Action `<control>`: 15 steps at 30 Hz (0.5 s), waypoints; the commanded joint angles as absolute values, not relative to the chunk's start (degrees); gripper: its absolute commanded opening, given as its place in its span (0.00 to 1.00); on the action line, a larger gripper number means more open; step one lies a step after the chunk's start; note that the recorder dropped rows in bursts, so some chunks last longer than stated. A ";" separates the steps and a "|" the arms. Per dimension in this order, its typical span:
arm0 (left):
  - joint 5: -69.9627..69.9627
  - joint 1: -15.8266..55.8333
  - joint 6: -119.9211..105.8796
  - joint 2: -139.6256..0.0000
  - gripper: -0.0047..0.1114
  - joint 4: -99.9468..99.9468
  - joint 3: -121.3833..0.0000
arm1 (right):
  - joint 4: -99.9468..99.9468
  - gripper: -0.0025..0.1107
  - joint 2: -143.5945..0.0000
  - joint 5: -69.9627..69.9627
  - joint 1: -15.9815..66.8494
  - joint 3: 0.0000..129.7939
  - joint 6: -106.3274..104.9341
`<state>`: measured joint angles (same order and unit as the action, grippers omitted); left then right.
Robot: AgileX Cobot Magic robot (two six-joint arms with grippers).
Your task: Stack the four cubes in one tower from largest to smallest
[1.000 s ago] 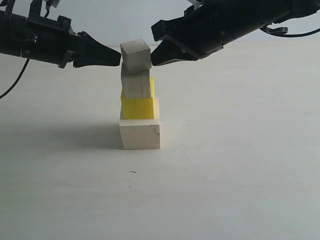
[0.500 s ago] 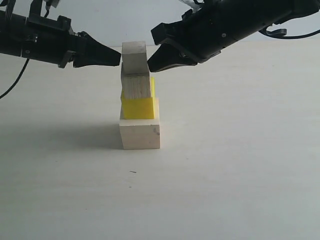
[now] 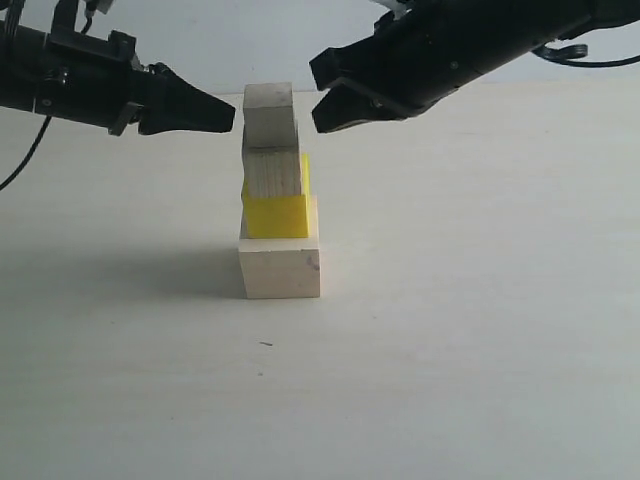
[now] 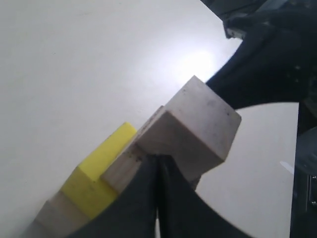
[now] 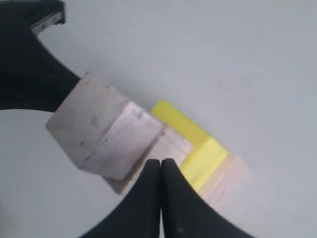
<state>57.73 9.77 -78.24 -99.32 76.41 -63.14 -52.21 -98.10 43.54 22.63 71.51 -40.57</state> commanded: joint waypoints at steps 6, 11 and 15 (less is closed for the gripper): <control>52.39 2.48 -77.46 -90.83 0.04 75.71 -60.43 | -41.33 0.02 -87.54 25.90 21.28 66.14 -32.90; 43.13 -1.87 -79.12 -84.37 0.04 80.09 -49.67 | -41.16 0.02 -81.94 19.00 18.56 58.31 -33.32; 37.07 -3.68 -84.66 -78.16 0.04 87.88 -41.77 | -40.87 0.02 -76.07 11.54 17.85 51.27 -33.56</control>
<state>41.45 -2.78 -80.84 -82.47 81.66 -46.36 -41.41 -80.01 16.85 18.34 55.30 -33.42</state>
